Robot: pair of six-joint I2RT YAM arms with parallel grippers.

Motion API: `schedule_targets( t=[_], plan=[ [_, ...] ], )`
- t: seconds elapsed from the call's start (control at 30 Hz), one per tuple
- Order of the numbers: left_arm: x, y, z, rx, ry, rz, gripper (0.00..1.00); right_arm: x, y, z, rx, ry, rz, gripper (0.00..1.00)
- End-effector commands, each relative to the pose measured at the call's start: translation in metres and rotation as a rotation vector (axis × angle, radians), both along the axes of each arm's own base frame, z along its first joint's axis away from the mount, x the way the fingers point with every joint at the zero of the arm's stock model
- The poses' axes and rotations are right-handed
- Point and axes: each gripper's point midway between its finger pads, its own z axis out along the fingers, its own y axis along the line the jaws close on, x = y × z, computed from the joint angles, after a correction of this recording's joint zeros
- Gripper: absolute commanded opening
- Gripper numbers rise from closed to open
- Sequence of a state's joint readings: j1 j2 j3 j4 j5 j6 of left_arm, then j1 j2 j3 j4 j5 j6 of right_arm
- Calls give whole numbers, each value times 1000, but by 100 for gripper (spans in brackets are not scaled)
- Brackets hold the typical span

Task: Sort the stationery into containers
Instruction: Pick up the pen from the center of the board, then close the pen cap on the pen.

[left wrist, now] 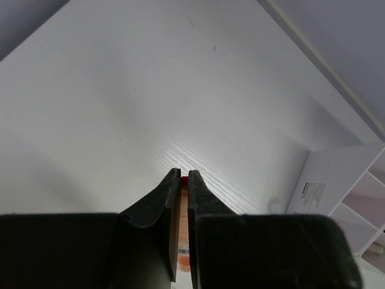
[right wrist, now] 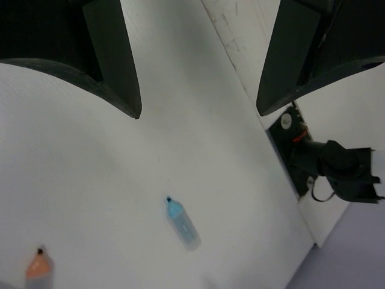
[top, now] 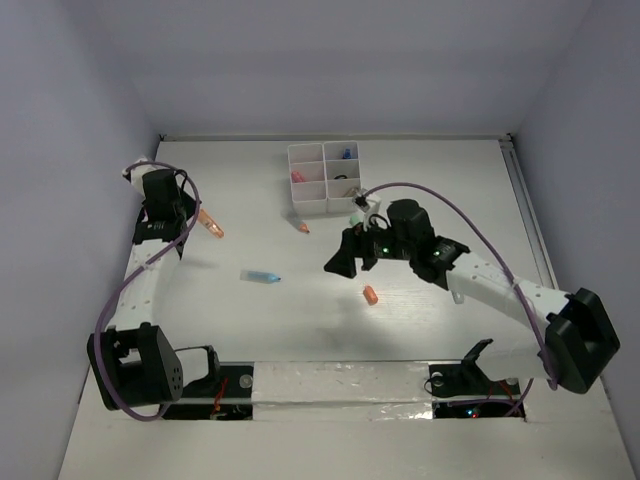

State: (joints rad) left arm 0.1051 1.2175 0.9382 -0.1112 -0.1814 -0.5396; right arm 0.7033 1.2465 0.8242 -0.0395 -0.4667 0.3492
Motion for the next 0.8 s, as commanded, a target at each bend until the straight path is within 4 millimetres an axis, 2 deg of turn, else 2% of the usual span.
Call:
schedule_targets(
  t=[0.0,0.03,0.07,0.1,0.13,0.17,0.2,0.23,0.27,0.3,0.43,0.47,0.53,0.63,0.77],
  plan=[
    [0,-16,11,-23,-12,-102,0,12,42,64,185,-125,99,84],
    [1,-20,12,-33,-16,-122,0,11,51,60,199,-103,148,85],
    [1,-25,16,-49,-30,-143,0,11,61,77,244,-137,186,85],
    [2,-41,20,-81,-43,-211,0,12,67,83,261,-145,210,85],
    [2,-49,25,-93,-57,-238,0,14,73,74,252,-120,237,87],
    [2,-61,30,-104,-71,-278,0,21,81,91,287,-168,247,88],
    [1,-73,35,-128,-82,-320,0,25,85,92,288,-174,259,89],
    [1,-80,39,-139,-95,-344,0,20,93,93,295,-173,300,92],
    [0,-88,47,-146,-114,-370,0,27,100,83,283,-161,304,96],
    [-2,-101,53,-160,-129,-406,0,24,111,93,293,-191,332,99],
    [-6,-130,70,-190,-168,-493,0,32,136,88,265,-222,332,100],
    [-6,-140,76,-195,-178,-523,0,39,140,85,247,-223,312,100],
    [-8,-148,81,-200,-190,-542,0,44,145,78,228,-227,295,100],
    [-9,-152,90,-191,-214,-544,0,63,146,63,164,-232,218,100],
    [-13,-165,95,-191,-224,-581,0,69,148,59,153,-238,202,100]
  ],
)
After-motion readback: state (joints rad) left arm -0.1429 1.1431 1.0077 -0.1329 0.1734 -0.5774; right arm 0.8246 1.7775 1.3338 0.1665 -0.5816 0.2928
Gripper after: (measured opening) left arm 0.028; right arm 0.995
